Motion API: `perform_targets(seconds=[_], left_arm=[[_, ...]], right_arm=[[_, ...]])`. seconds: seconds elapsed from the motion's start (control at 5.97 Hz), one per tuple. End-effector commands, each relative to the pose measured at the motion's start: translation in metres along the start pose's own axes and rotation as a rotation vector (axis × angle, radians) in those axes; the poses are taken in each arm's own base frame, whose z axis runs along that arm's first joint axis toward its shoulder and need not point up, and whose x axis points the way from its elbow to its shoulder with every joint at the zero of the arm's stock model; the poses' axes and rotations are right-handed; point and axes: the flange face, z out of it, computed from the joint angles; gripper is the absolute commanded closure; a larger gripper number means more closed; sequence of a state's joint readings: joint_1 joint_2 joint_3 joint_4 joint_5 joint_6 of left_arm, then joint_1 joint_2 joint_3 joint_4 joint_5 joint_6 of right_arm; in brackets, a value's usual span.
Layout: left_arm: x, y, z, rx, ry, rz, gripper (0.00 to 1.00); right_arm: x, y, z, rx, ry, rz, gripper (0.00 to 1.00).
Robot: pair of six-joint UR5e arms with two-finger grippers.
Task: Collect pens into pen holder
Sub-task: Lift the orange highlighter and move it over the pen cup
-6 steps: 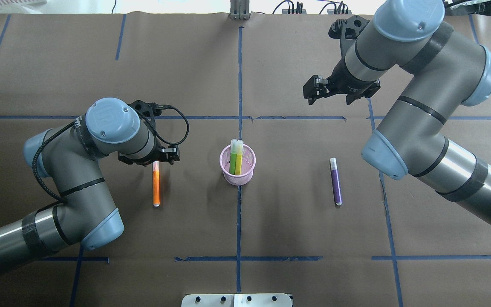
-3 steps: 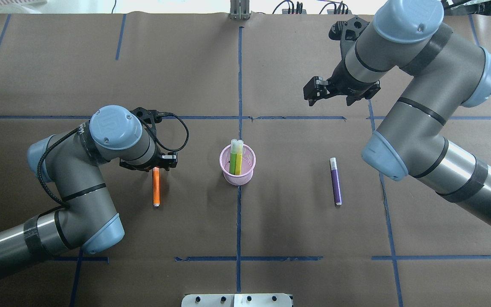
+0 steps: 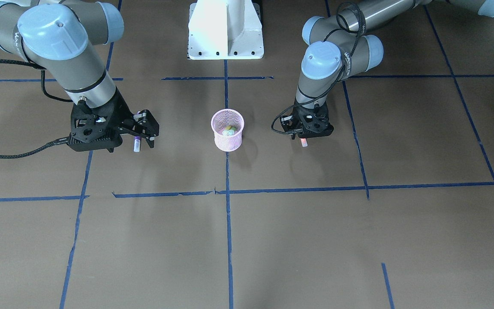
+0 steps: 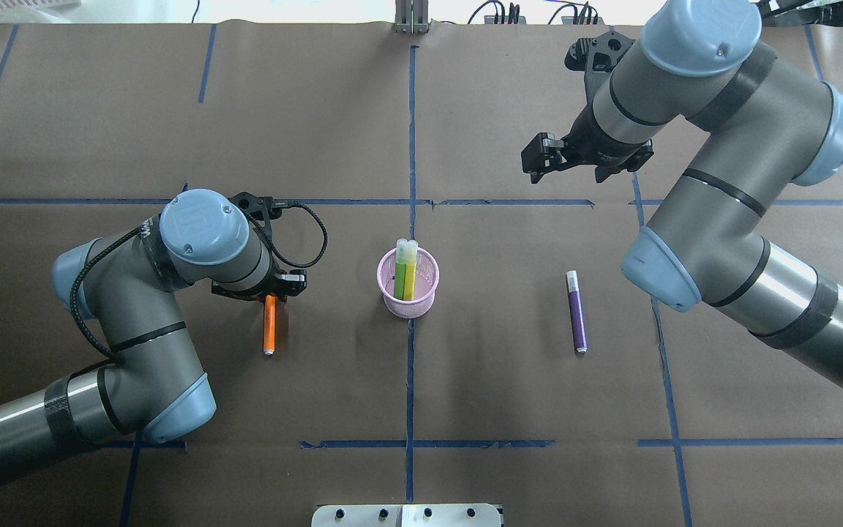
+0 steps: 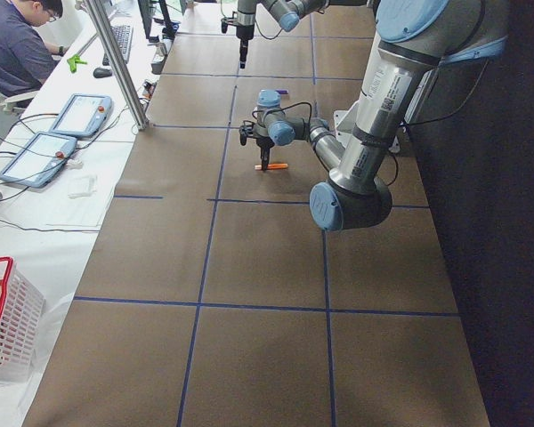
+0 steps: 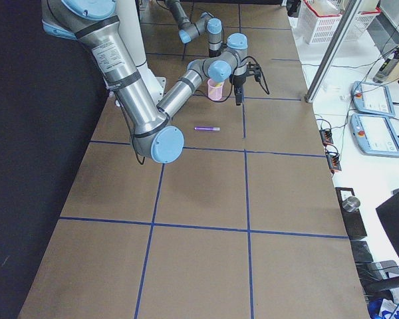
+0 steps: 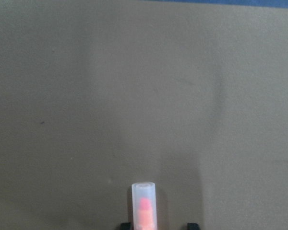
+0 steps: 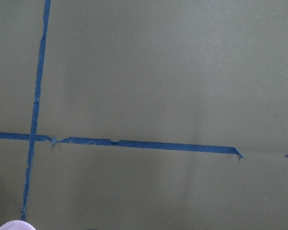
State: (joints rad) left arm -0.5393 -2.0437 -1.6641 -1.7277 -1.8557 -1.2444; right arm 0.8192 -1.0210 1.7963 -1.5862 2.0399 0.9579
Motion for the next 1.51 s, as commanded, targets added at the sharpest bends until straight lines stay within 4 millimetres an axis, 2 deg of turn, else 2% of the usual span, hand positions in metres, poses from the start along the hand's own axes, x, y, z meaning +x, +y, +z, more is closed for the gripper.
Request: perform_targets(seconds=[0.0, 0.17, 0.34, 0.5, 0.67, 0.84, 1.01, 1.17, 1.34], left_arm=[[0.001, 0.000, -0.002, 0.000, -0.001, 0.004, 0.93], [0.004, 0.001, -0.008, 0.004, 0.012, 0.011, 1.00], [0.008, -0.005, -0.032, 0.038, 0.045, 0.010, 1.00], [0.022, -0.010, -0.086, 0.192, 0.108, 0.034, 1.00], [0.037, -0.007, -0.128, 0.309, 0.177, 0.145, 1.00], [0.062, -0.008, -0.166, 0.435, 0.261, 0.165, 1.00], [0.074, 0.002, -0.173, 0.569, 0.309, 0.173, 0.97], [0.095, 0.030, -0.162, 0.652, 0.362, 0.179, 0.99], [0.104, 0.039, -0.159, 0.716, 0.371, 0.165, 0.98]], right_arm=[[0.001, 0.001, 0.000, -0.001, 0.000, 0.001, 0.00], [0.001, 0.000, 0.001, 0.000, 0.002, 0.000, 0.00], [0.002, 0.000, 0.001, -0.001, 0.003, -0.001, 0.00], [0.002, 0.001, 0.001, 0.000, 0.002, -0.001, 0.00], [0.000, 0.002, 0.002, -0.002, 0.001, -0.003, 0.00], [0.000, 0.003, 0.003, -0.004, 0.003, -0.003, 0.00], [0.002, 0.004, 0.004, -0.005, 0.004, -0.001, 0.00], [0.001, 0.004, 0.004, -0.003, 0.004, -0.002, 0.00], [0.002, 0.004, 0.004, -0.004, 0.005, -0.001, 0.00]])
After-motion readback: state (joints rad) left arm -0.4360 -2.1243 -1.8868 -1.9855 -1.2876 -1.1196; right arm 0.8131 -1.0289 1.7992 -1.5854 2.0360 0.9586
